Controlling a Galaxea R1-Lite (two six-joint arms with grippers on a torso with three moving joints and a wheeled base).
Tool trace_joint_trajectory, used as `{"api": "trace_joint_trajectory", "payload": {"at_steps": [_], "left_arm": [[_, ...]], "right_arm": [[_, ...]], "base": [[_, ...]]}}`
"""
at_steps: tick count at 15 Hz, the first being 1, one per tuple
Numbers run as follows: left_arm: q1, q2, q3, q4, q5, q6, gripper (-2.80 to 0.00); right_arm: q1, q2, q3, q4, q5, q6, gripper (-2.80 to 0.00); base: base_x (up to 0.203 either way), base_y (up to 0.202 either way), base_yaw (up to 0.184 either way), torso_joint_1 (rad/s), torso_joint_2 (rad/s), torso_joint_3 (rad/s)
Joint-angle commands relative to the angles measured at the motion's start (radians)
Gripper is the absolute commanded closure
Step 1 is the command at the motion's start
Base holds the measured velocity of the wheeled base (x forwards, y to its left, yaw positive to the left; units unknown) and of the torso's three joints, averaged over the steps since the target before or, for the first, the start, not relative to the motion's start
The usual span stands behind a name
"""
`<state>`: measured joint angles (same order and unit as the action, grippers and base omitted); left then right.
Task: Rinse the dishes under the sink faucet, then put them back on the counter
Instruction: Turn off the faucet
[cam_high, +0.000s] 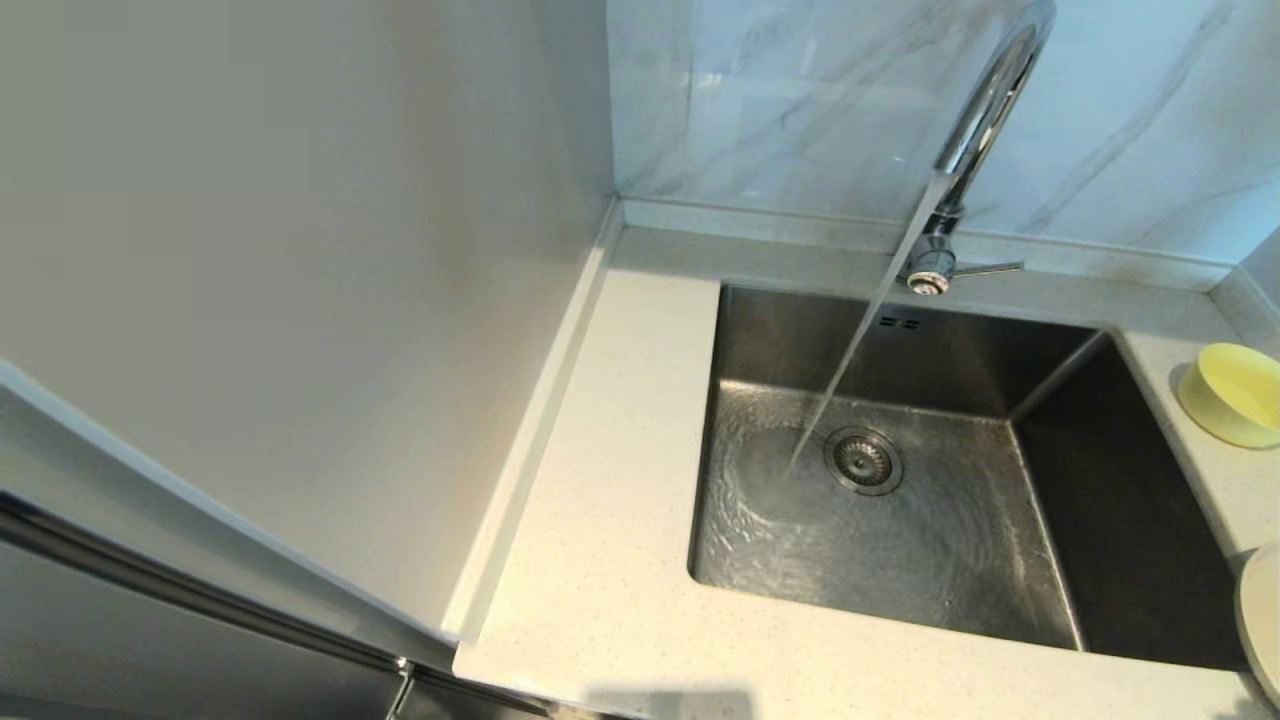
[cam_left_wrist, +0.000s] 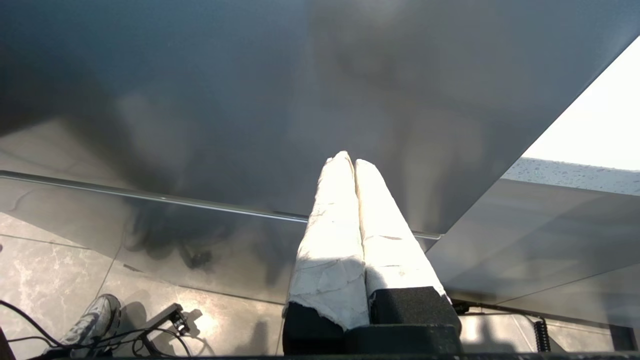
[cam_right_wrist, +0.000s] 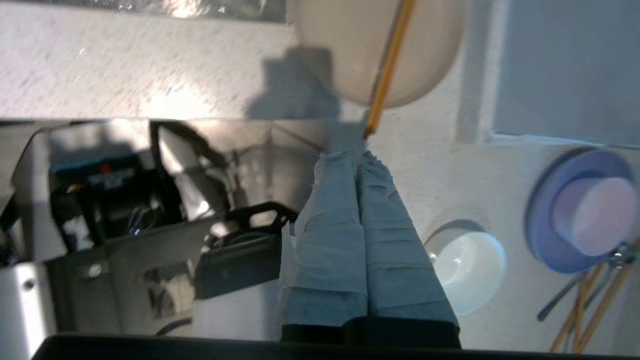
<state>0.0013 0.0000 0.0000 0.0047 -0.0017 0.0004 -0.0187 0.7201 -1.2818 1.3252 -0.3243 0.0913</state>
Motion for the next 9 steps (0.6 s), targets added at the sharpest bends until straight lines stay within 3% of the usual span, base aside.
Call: {"api": "trace_joint_trajectory", "payload": {"at_steps": [1, 3, 7, 9], "left_arm": [[0.000, 0.000, 0.000, 0.000, 0.000, 0.001, 0.00], [0.000, 0.000, 0.000, 0.000, 0.000, 0.000, 0.00], [0.000, 0.000, 0.000, 0.000, 0.000, 0.000, 0.00], [0.000, 0.000, 0.000, 0.000, 0.000, 0.001, 0.00]], "right_arm": [[-0.003, -0.002, -0.038, -0.005, -0.036, 0.000, 0.00], [-0.001, 0.021, -0.051, -0.090, -0.044, -0.031, 0.00], [0.027, 0.079, -0.114, -0.101, -0.044, -0.077, 0.00], [0.028, 0.095, -0.075, -0.132, 0.012, -0.056, 0.00]], "base": [[0.000, 0.000, 0.000, 0.000, 0.00, 0.000], [0.000, 0.000, 0.000, 0.000, 0.00, 0.000], [0.000, 0.000, 0.000, 0.000, 0.00, 0.000], [0.000, 0.000, 0.000, 0.000, 0.00, 0.000]]}}
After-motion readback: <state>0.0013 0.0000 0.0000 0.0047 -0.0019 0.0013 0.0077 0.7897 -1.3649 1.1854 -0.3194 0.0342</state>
